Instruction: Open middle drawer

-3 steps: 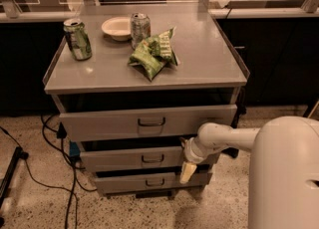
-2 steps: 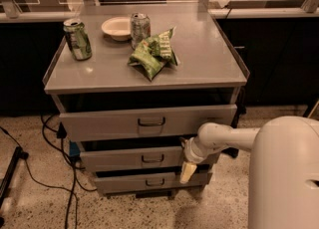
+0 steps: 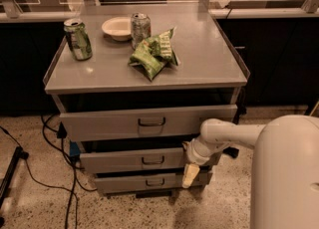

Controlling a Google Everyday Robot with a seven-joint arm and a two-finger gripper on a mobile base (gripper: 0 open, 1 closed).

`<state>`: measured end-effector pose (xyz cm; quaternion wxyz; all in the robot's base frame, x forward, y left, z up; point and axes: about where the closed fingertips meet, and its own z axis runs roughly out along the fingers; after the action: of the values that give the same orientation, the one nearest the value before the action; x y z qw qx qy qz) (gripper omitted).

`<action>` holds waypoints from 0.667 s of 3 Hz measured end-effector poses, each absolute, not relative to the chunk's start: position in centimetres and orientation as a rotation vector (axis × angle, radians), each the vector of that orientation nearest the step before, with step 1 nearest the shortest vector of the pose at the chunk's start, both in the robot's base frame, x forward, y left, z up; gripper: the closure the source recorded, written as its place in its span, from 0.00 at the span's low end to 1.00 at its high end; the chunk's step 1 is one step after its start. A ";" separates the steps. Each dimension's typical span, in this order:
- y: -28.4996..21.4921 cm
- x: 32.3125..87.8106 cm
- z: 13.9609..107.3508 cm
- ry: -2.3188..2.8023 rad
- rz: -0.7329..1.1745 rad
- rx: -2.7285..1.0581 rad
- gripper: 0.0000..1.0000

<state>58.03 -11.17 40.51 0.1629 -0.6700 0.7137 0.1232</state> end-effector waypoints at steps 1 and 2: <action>-11.7 56.3 41.4 2.090 0.425 -1.894 0.00; -12.2 54.4 41.8 2.149 0.511 -1.895 0.00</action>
Offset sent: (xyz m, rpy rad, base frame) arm -0.0592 -0.0180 0.0227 0.0112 0.2528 -0.0450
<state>54.41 -12.17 41.82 0.1152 -0.6467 0.7335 0.1745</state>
